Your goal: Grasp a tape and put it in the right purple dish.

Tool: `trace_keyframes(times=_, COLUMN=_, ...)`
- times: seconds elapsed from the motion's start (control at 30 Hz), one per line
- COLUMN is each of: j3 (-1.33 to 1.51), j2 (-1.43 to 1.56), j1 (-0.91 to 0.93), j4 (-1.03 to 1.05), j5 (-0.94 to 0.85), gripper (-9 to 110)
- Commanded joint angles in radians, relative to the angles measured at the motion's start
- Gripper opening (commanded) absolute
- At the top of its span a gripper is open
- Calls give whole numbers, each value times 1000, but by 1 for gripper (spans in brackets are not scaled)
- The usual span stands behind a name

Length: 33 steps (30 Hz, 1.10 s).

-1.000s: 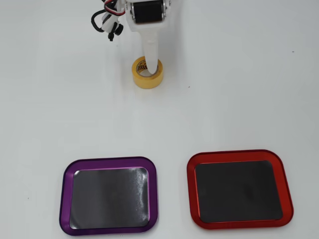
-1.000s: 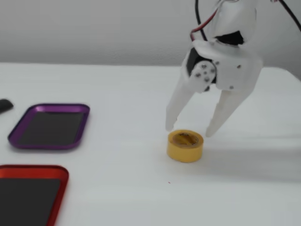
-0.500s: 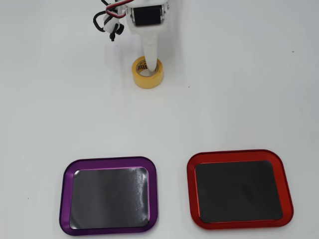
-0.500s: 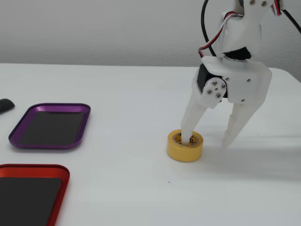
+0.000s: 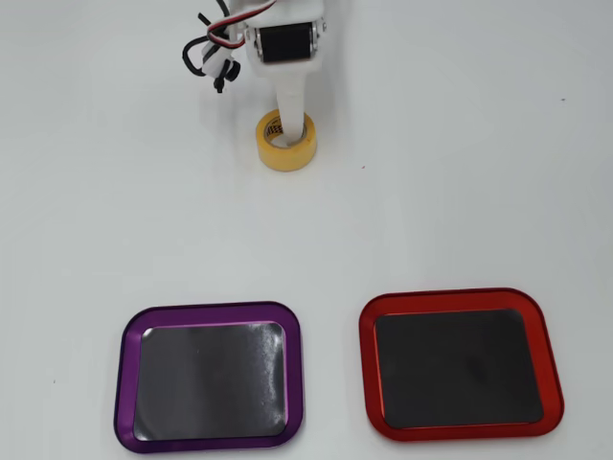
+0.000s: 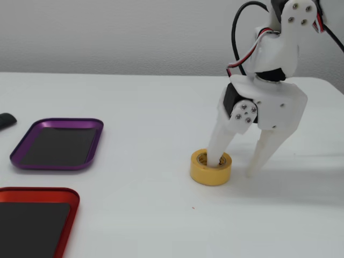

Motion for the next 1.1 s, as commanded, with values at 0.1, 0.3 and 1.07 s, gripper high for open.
trace_keyframes(times=0.1, j3=-2, j2=-97, j1=0, j4=-54, j5=-3, gripper=0)
trace_keyframes(times=0.3, j3=-9, j2=-110, j1=-15, j4=-55, j5=2, gripper=-1)
trace_keyframes(times=1.07, j3=152, j2=316, j1=86, j4=-842, j5=-218, gripper=-1)
